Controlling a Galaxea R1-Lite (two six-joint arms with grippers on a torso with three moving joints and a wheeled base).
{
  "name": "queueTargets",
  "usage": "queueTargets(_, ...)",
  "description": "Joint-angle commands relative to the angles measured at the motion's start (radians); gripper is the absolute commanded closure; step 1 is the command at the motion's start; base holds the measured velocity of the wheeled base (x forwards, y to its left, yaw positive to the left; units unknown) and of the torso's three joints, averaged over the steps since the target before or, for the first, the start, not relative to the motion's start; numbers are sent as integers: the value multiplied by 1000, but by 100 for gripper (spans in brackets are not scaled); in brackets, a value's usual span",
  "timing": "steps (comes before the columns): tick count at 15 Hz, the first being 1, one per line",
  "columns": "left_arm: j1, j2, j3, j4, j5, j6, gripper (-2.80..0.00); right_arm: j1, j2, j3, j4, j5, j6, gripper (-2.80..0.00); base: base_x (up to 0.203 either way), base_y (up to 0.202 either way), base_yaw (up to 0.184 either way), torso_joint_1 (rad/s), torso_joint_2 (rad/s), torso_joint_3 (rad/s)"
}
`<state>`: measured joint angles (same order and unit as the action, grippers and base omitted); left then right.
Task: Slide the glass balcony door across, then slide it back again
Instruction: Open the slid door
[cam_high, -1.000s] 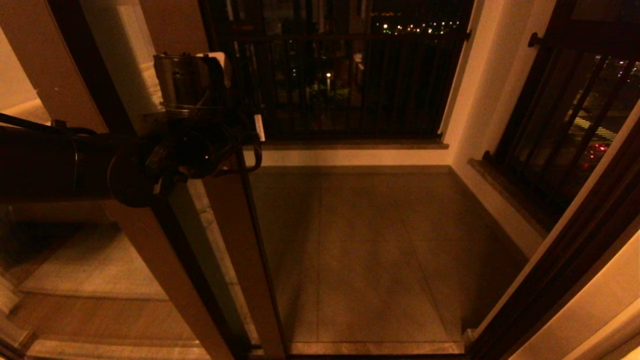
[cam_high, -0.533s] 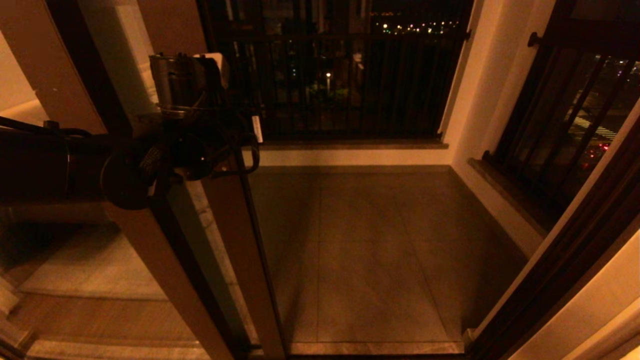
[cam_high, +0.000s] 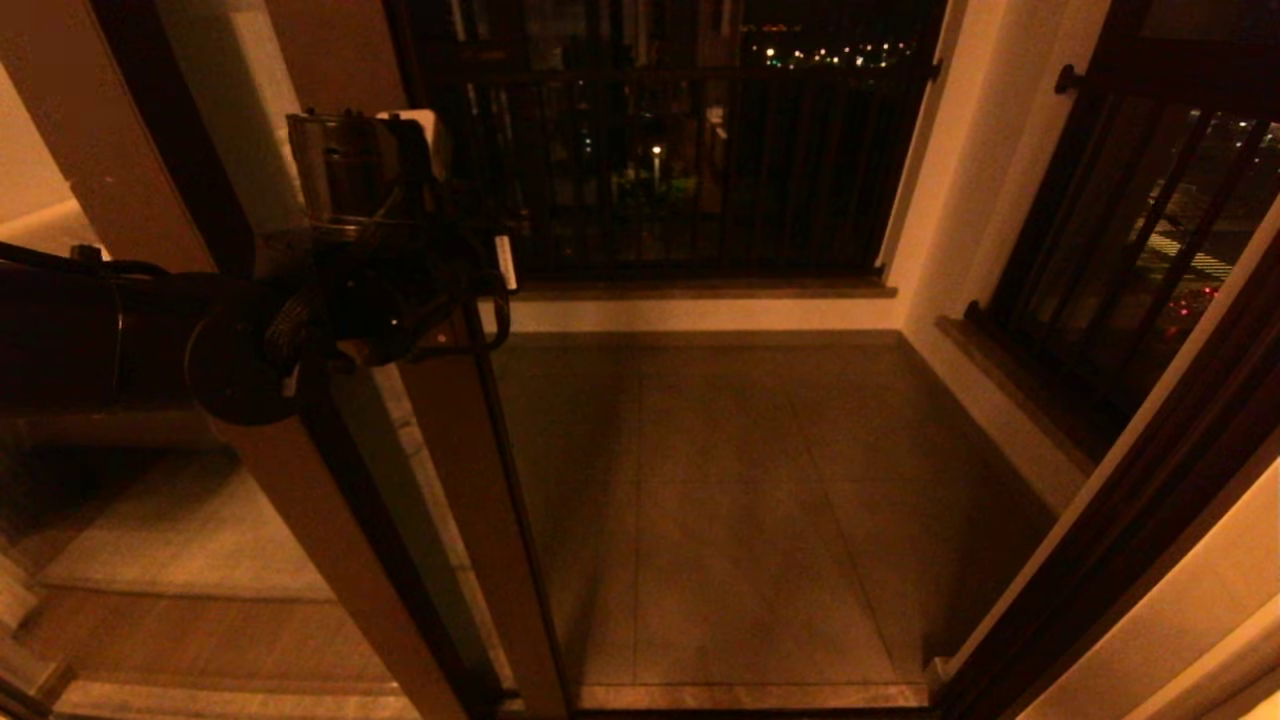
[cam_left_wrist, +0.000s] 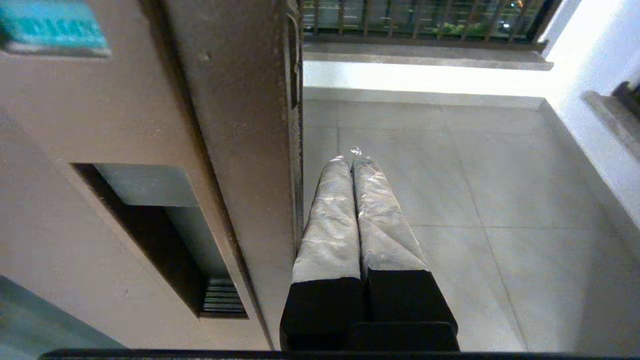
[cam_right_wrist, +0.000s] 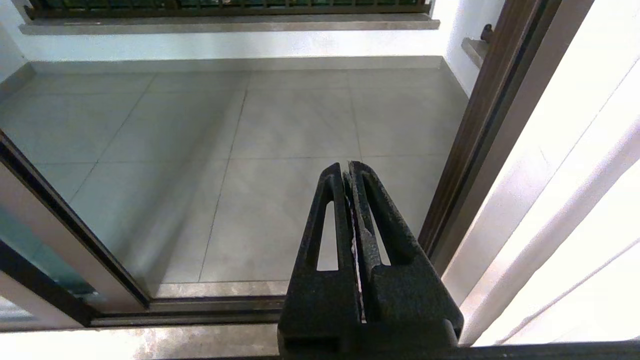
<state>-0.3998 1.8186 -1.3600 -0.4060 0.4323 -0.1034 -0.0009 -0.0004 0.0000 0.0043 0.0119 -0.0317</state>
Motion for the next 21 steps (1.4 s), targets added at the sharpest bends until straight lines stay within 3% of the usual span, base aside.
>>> queueTargets(1,1,-2,1,-4,2,-1,0,0,0,0,-1,0,-1,0,0,0,0,0,0,0)
queueTargets(21,54,-26,54,-39,-17,-1,0,1,0,0,-1,0,-1,0,0,0,0,0,0,0)
